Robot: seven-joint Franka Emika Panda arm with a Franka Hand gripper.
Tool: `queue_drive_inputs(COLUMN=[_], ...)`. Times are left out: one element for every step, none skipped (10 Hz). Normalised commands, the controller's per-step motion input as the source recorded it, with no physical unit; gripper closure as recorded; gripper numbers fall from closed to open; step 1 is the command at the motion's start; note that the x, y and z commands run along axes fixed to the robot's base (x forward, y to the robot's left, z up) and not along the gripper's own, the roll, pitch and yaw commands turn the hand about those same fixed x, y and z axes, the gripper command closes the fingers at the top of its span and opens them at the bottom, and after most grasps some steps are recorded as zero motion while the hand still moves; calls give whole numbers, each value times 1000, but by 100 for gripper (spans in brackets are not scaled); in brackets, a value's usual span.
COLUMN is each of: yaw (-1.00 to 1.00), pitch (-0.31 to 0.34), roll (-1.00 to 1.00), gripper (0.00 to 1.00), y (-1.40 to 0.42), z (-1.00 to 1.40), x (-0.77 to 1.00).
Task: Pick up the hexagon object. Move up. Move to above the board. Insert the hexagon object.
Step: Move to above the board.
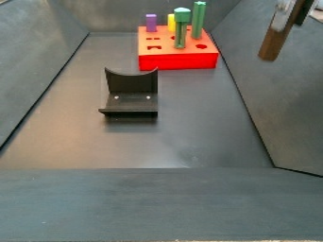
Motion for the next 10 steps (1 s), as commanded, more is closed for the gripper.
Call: queue_drive_inputs(yaw=[17,19,20,21,22,23,24,-1000,-1000,-1000], pitch=[52,66,78,78,74,73,71,130,135,163], roll=[90,89,88,82,78,76,68,130,130,130], gripper=[100,100,100,100,100,100,100,100,100,100], y=[-92,-83,-59,-33,-21,-18,-9,-1000,-1000,-1000], z=[1000,1000,943,792,595,496,247,127,100,100], x=[-132,-133,-144,-146,-146,-146,-145,506,513,525])
